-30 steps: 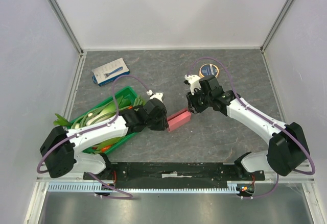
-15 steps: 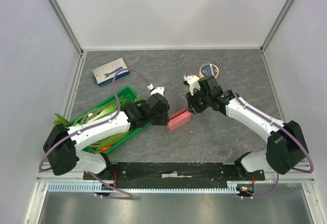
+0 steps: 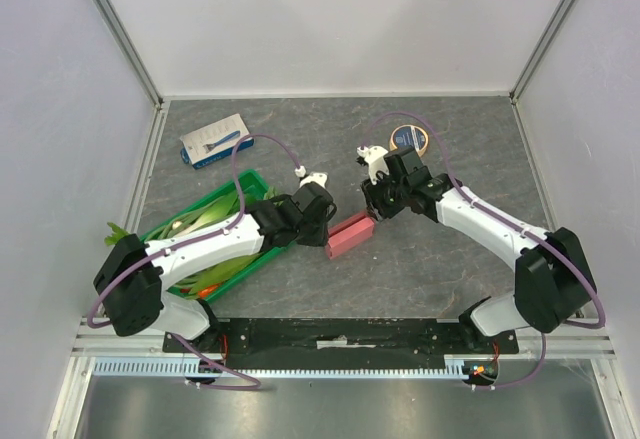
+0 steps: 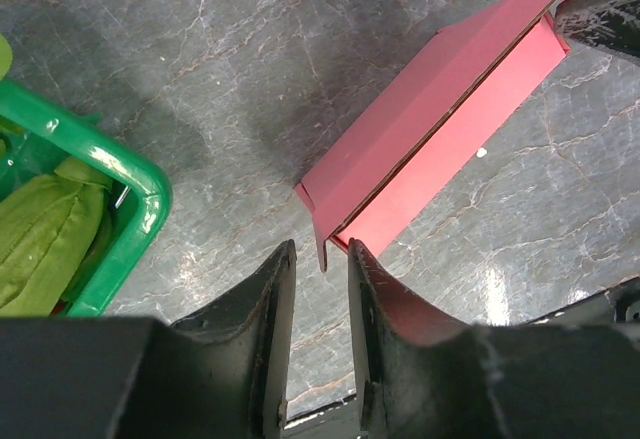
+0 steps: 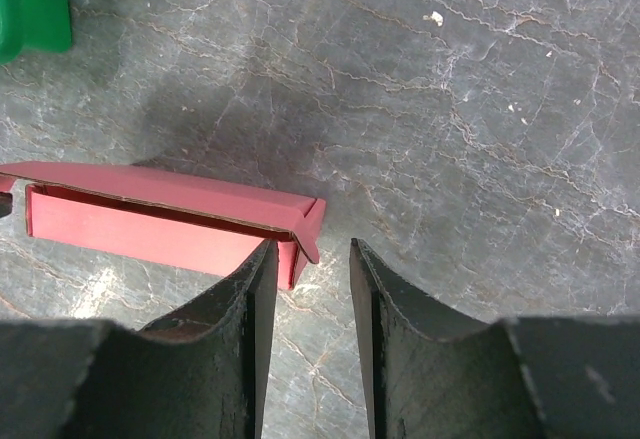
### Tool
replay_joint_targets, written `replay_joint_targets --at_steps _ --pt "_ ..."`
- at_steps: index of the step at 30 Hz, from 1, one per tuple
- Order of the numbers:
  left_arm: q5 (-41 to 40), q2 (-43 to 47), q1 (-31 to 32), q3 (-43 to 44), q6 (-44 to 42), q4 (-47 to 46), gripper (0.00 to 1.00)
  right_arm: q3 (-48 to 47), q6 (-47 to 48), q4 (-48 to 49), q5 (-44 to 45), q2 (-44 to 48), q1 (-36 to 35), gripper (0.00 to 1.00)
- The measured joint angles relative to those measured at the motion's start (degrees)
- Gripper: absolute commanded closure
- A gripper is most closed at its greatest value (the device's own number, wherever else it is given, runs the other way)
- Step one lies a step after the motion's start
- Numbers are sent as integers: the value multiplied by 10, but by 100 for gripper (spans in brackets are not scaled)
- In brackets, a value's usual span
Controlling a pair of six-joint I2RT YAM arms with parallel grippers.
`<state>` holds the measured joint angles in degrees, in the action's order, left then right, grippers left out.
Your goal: Fold the paper box
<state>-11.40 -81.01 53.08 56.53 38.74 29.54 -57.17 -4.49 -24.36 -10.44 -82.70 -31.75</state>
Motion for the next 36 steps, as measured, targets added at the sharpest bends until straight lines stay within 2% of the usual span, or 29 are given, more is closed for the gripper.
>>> replay_joint_targets --at_steps 7,12,15,23,24,27,29,36 --pt "5 -2 -8 2 -10 -3 80 0 7 4 0 -7 0 61" --pt "15 -14 -10 3 -16 -10 85 0 12 9 -1 -7 2 62" --pt "20 -19 -10 5 -19 -10 87 0 15 13 -5 -11 7 66" --pt "27 -19 -13 5 -23 -14 91 0 16 22 -30 -25 12 85" --pt "27 -19 -13 5 -23 -14 91 0 16 25 -33 -26 12 91" --pt "28 -19 -13 5 -24 -14 93 0 17 33 -40 -25 12 100" --pt "28 -19 -13 5 -24 -14 98 0 17 34 -42 -25 12 100" --pt "25 -30 -14 19 -24 -14 98 29 -15 58 -24 13 12 100"
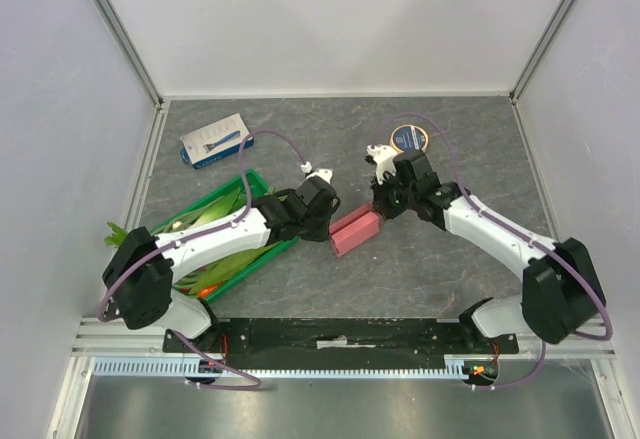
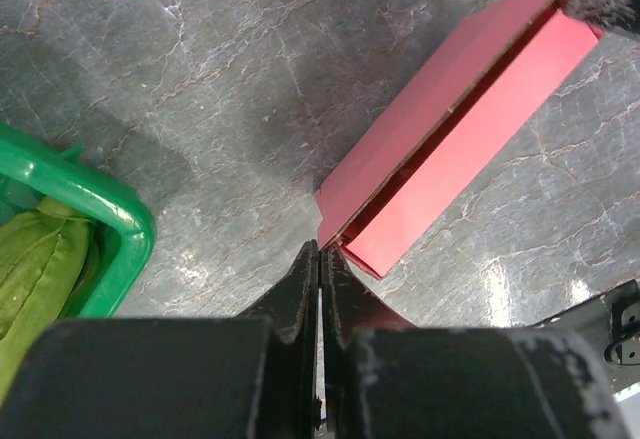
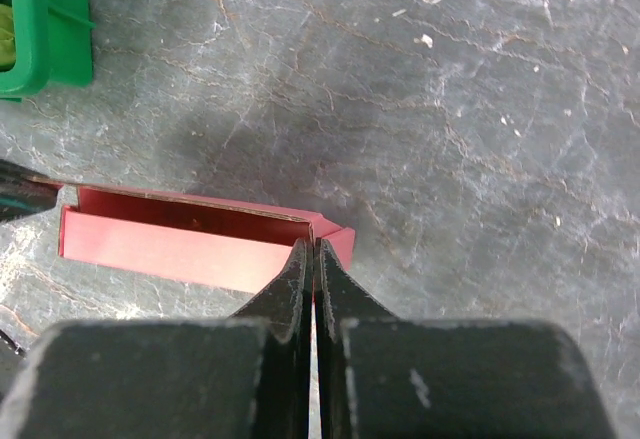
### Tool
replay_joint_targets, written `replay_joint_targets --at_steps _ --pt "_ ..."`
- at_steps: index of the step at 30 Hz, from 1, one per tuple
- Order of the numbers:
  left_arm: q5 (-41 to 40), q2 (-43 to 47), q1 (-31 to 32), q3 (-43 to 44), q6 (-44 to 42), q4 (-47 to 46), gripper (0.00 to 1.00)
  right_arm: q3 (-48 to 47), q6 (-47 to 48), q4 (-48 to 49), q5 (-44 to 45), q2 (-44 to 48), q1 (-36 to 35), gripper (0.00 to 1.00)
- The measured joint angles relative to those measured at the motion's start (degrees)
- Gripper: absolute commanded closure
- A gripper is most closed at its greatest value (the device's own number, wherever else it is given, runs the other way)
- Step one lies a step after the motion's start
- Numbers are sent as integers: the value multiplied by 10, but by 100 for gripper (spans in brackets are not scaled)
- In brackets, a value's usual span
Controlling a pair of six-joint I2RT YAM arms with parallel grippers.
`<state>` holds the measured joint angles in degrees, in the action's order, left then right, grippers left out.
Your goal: Fold the paper box
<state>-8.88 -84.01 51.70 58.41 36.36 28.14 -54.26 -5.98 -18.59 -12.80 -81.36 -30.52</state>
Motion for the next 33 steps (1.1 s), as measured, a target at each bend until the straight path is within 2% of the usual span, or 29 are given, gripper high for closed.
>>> replay_joint_targets --at_steps 10,18,26,29,30,33 --pt "-13 -61 -3 62 19 4 98 165 -143 114 119 127 -18 100" --pt "-27 -83 -5 81 46 9 98 198 -235 148 217 149 -52 100" --pt "-62 -83 12 81 75 9 98 214 -292 161 273 160 -78 100" --pt "-64 -83 15 80 75 6 87 215 -293 160 283 163 -79 100" --pt "-64 -82 15 80 71 4 77 215 -291 159 283 163 -79 100" --pt "-63 -78 15 74 59 -5 61 215 -283 158 283 166 -79 100"
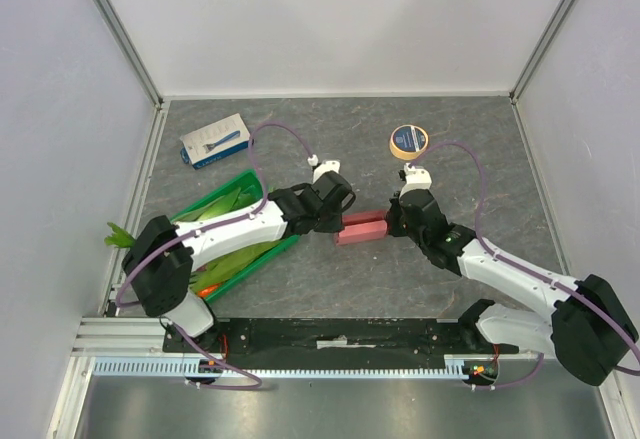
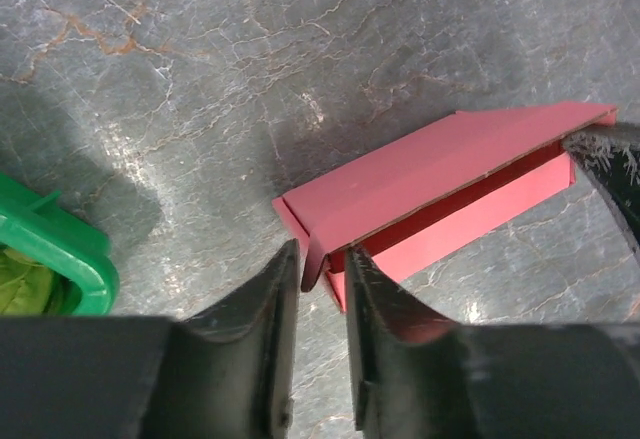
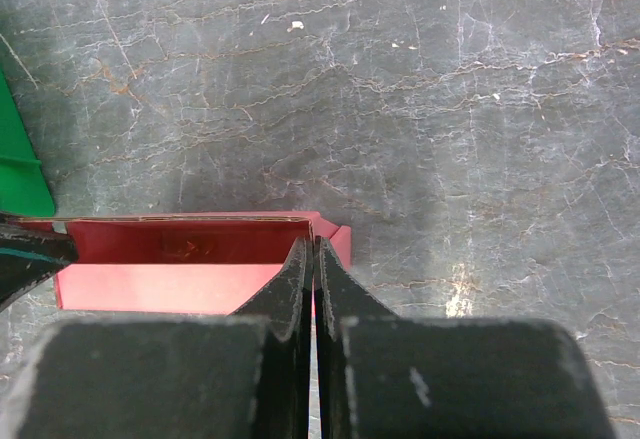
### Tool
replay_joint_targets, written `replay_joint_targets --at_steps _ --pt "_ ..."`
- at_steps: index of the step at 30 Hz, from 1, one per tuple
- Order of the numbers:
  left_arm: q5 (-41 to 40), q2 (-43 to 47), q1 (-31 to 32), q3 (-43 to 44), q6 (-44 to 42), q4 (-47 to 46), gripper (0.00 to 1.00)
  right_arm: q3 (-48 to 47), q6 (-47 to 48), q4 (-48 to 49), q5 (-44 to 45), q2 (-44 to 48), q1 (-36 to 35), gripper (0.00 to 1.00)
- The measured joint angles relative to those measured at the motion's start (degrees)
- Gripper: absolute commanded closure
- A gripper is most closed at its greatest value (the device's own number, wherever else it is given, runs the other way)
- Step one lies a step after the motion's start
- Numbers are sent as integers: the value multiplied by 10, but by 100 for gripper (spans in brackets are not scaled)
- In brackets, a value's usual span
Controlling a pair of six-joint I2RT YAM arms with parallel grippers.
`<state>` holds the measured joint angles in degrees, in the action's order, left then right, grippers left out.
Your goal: Fold the paper box
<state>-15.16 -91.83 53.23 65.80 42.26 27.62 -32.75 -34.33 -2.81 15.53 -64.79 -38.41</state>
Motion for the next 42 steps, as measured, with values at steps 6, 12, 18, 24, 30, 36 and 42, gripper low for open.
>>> replay_joint_targets --at_steps 6,12,18,24,30,36,42 --pt "14 66 -13 -45 -24 -21 53 0 14 0 -1 3 -1 100" --pt "101 137 -72 -64 -83 -59 58 0 24 0 -4 3 -1 100" --pt "186 104 -88 -46 -200 -66 52 0 31 0 -7 3 -1 100" --pt "231 68 -118 -38 -280 -89 56 -1 39 0 -9 2 -1 100" --pt "295 26 -167 -4 -325 -110 62 -8 43 -3 -18 -5 0 100" --pt "340 -16 -173 16 -353 -115 68 -14 44 -3 -24 -13 0 100" --pt "354 -21 -173 16 -358 -115 56 -15 44 -3 -31 -14 3 100"
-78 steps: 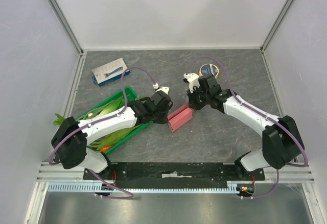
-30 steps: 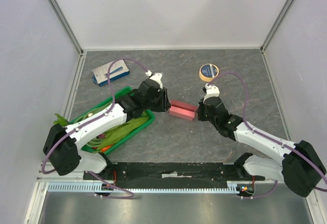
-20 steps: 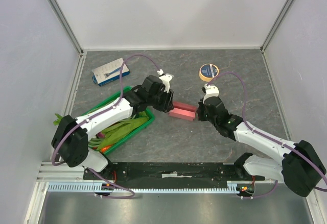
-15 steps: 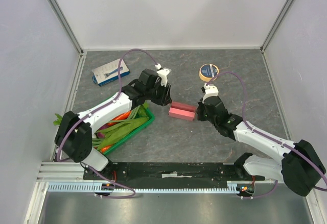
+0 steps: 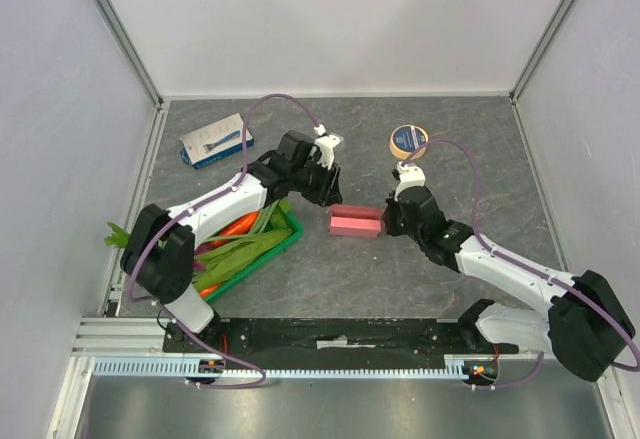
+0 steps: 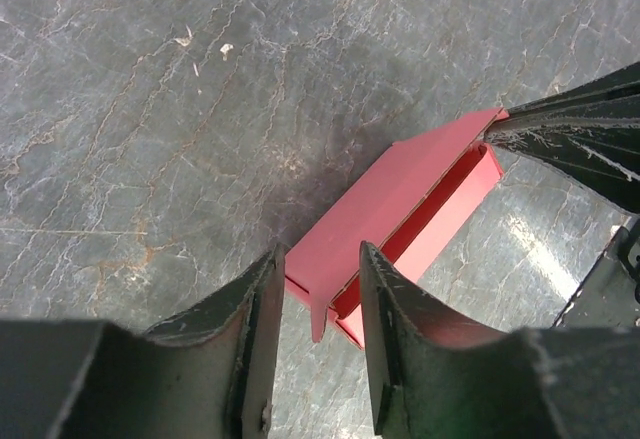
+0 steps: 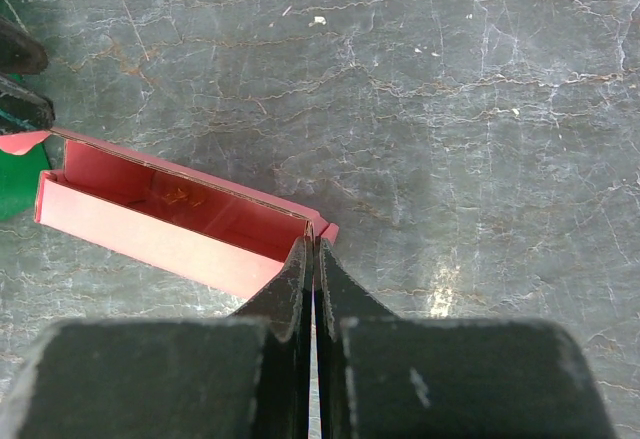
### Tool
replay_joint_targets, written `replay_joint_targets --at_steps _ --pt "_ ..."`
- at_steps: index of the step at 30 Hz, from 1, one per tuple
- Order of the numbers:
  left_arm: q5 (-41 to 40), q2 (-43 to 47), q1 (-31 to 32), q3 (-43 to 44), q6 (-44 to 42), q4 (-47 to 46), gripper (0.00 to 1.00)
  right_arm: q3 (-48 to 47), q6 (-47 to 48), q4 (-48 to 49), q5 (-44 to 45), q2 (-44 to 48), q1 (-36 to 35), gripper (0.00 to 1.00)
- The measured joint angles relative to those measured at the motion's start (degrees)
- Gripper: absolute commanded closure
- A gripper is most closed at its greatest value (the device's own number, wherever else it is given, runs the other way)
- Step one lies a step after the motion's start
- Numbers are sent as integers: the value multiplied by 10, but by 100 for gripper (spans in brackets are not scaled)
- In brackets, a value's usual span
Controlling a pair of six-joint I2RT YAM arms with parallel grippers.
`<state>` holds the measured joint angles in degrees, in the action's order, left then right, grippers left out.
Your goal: Fold the paper box
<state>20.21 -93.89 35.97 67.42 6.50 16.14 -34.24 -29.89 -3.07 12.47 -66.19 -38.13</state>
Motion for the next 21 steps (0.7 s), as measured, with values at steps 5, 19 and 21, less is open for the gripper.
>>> replay_joint_targets --at_steps 5,19,21 --pt "-1 30 0 -23 1 -5 56 -1 0 0 -4 -1 0 100" --pt "-2 75 0 -41 6 22 68 -3 0 -1 -12 -3 0 100" --pt "-5 73 0 -41 6 30 67 -3 0 -2 -12 -3 0 100"
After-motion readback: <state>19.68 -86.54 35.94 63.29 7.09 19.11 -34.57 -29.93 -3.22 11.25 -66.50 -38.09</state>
